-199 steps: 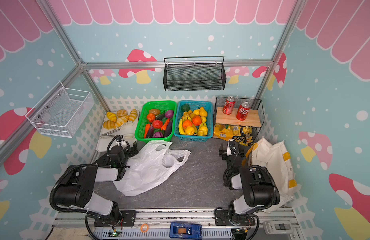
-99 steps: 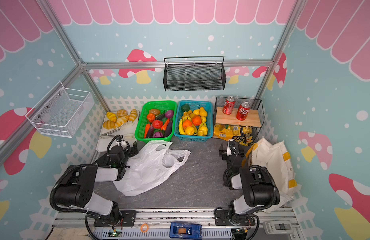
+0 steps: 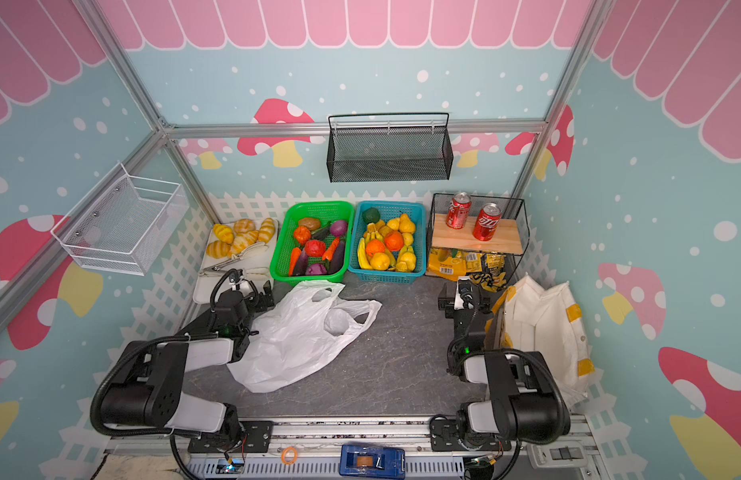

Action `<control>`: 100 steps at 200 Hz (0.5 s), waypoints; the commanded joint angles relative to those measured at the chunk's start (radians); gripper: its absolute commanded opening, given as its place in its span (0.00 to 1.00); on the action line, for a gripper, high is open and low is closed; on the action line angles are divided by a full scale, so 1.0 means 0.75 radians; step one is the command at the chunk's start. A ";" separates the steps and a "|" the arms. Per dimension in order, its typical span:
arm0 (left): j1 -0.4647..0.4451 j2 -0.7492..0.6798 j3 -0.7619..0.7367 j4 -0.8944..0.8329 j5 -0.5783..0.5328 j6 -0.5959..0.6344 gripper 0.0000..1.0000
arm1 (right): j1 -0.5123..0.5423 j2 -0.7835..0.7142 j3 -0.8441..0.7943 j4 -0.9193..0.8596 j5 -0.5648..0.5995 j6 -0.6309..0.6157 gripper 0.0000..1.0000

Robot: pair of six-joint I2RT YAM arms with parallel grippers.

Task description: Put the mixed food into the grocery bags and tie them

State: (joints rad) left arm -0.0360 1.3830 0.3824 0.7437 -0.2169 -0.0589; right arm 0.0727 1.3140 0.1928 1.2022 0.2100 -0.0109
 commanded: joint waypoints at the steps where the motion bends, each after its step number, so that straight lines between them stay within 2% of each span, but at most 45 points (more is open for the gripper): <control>1: -0.003 -0.230 0.046 -0.221 -0.129 -0.139 1.00 | 0.044 -0.168 0.041 -0.161 0.012 0.009 0.98; 5: -0.001 -0.266 0.054 -0.262 -0.172 -0.189 1.00 | 0.051 -0.193 0.064 -0.214 -0.017 0.025 0.98; 13: 0.000 -0.336 0.069 -0.340 -0.147 -0.248 1.00 | 0.078 -0.232 0.120 -0.320 -0.012 0.054 0.98; 33: -0.020 -0.464 0.106 -0.462 0.049 -0.356 0.98 | 0.192 -0.263 0.253 -0.527 0.046 0.097 0.98; 50: -0.060 -0.526 0.181 -0.633 0.112 -0.571 0.96 | 0.290 -0.251 0.417 -0.778 0.084 0.159 0.98; 72: -0.136 -0.522 0.326 -0.877 0.325 -0.760 0.94 | 0.362 -0.223 0.656 -1.159 0.074 0.282 0.97; 86: -0.232 -0.493 0.420 -1.042 0.431 -0.792 0.94 | 0.360 -0.240 0.728 -1.305 -0.043 0.394 0.98; 100: -0.353 -0.465 0.497 -1.171 0.455 -0.783 0.94 | 0.342 -0.259 0.781 -1.407 -0.286 0.411 0.99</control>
State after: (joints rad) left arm -0.1921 1.0077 0.6655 0.1440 -0.0158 -0.5400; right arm 0.3405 1.1400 0.7185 0.4366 0.1951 0.1902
